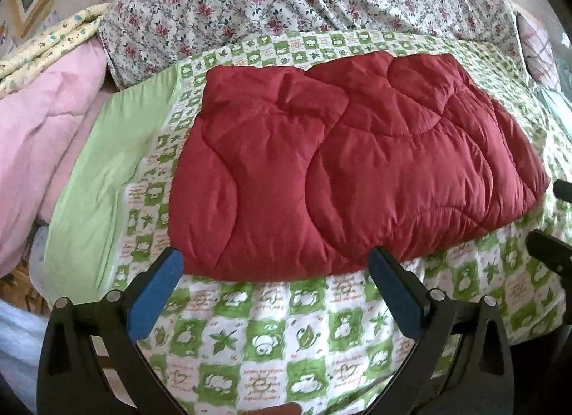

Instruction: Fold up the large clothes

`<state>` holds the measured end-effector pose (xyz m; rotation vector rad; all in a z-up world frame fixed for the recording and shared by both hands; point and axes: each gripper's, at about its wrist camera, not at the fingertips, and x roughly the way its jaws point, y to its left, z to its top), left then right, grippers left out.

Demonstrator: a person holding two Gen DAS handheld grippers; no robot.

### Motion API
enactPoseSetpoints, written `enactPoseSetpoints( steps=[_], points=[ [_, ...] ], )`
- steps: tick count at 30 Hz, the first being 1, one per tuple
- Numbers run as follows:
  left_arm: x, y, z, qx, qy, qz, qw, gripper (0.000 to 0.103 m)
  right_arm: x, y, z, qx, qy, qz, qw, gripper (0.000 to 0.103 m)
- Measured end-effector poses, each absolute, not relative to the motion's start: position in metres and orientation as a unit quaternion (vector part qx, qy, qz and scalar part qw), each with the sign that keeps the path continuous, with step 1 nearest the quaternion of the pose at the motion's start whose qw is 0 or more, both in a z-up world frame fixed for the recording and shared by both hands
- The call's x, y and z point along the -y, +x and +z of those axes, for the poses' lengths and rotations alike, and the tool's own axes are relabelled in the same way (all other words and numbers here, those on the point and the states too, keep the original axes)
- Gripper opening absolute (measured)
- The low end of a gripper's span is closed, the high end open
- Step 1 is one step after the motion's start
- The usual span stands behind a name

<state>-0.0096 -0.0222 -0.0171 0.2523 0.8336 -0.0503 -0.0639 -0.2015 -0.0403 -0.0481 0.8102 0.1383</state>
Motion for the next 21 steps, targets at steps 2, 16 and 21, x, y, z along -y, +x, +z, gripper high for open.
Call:
enactPoseSetpoints(
  steps=[2,16,21],
  points=[
    [0.023,-0.004,-0.017,-0.404,0.116,-0.027,0.907,0.103,0.203,-0.057,-0.042,-0.395,-0.018,0.063,0.916,0.101],
    [0.021,0.014,-0.021,-0.403,0.069,-0.027,0.912,0.103,0.211,-0.03,-0.047,-0.372,0.024,0.042,0.927,0.101],
    [0.021,0.016,-0.025,-0.409,0.063,-0.031,0.91,0.103,0.21,-0.026,-0.051,-0.373,0.027,0.04,0.926,0.101]
  ],
)
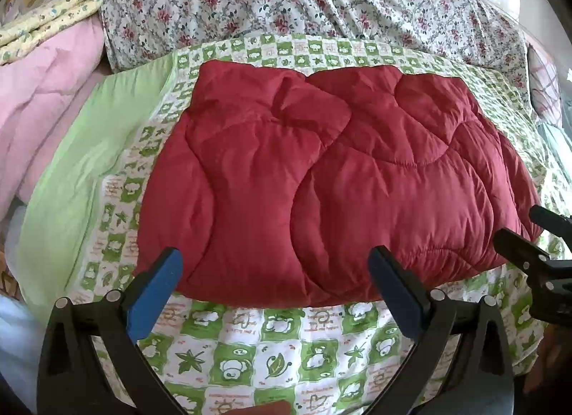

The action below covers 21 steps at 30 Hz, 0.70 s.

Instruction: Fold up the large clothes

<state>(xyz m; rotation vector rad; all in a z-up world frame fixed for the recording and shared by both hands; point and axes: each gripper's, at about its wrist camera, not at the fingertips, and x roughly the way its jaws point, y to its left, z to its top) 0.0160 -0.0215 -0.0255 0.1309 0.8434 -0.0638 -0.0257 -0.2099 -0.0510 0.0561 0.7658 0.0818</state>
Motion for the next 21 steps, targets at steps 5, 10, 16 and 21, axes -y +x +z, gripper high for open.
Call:
enactPoseSetpoints(
  steps=[5,10,16,21],
  points=[
    [0.0236,0.0166,-0.0276,-0.412,0.061,-0.034,0.908,0.103,0.2095,-0.0228,-0.0519,-0.373,0.03,0.035,0.927,0.101],
    [0.0215,0.0185,-0.0284,-0.414,0.058,-0.036,0.908,0.103,0.2088,-0.0207,-0.0524,-0.373,0.033,0.034,0.927,0.101],
    [0.0223,0.0196,-0.0286,-0.415,0.059,-0.037,0.907,0.103,0.2052,-0.02,-0.0526,-0.374,0.03,0.039,0.926,0.101],
    [0.0217,0.0204,-0.029,-0.416,0.057,-0.04,0.907,0.103,0.2035,-0.0196,-0.0529,-0.376,0.028,0.041,0.925,0.101]
  ],
)
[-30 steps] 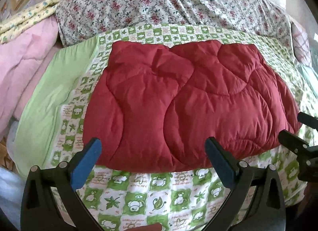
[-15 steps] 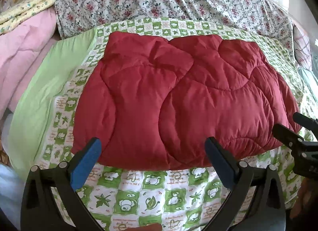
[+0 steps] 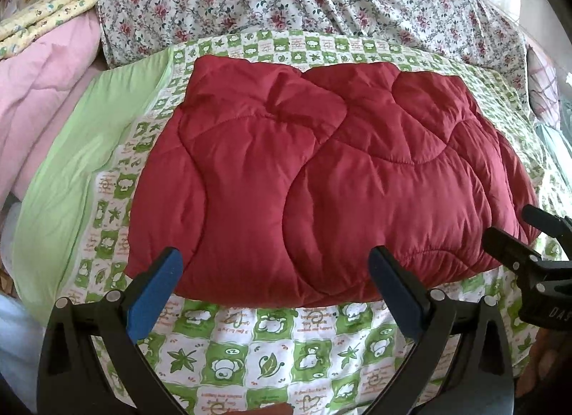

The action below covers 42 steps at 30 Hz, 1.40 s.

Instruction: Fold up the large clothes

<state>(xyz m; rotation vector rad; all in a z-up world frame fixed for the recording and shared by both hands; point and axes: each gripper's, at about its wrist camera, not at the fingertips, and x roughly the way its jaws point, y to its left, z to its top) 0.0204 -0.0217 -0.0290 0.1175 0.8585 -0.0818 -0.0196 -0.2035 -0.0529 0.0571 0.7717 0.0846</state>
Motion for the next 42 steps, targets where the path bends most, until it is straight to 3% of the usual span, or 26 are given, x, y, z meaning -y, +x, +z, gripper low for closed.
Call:
enactPoseSetpoints(
  steps=[42],
  points=[
    [0.0217,0.0198,-0.0279,-0.417,0.056,-0.034,0.907,0.103,0.2006,-0.0209,-0.0533,-0.378,0.026,0.045,0.924,0.101]
  ],
)
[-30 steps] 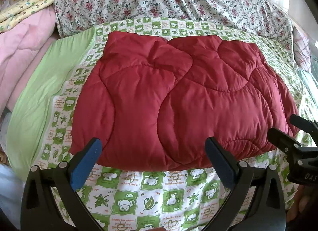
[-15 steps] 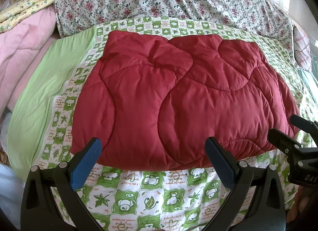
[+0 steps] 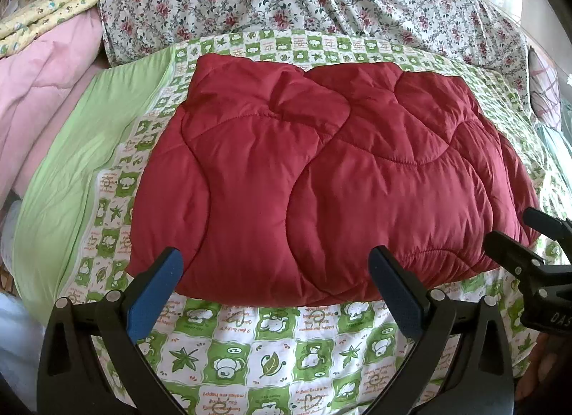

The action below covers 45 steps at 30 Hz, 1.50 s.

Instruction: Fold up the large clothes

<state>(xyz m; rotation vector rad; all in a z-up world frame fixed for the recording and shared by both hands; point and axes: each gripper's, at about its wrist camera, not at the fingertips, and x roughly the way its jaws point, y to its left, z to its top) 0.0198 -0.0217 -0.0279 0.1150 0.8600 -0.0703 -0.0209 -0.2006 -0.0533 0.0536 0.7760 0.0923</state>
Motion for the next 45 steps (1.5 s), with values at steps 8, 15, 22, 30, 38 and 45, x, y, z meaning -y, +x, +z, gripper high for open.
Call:
enactPoseSetpoints(
  steps=[8,15,22,30,38,45],
  points=[
    [0.021,0.0198,-0.028,-0.417,0.056,-0.034,0.907,0.103,0.2006,-0.0208,-0.0532,-0.379,0.026,0.045,0.924,0.101],
    [0.0203,0.0202,-0.029,-0.418,0.057,-0.035,0.906,0.103,0.2,-0.021,-0.0533,-0.378,0.025,0.045,0.924,0.101],
    [0.0204,0.0205,-0.0293,-0.418,0.058,-0.035,0.906,0.103,0.2018,-0.0199,-0.0516,-0.376,0.025,0.045,0.925,0.101],
    [0.0212,0.022,-0.0292,-0.418,0.06,-0.032,0.906,0.103,0.2022,-0.019,-0.0505,-0.377,0.025,0.044,0.925,0.101],
    [0.022,0.0243,-0.0281,-0.418,0.06,-0.033,0.906,0.103,0.2021,-0.0143,-0.0449,-0.376,0.023,0.045,0.925,0.101],
    [0.023,0.0253,-0.0275,-0.417,0.061,-0.033,0.906,0.103,0.2028,-0.0118,-0.045,-0.378,0.023,0.045,0.924,0.101]
  ],
)
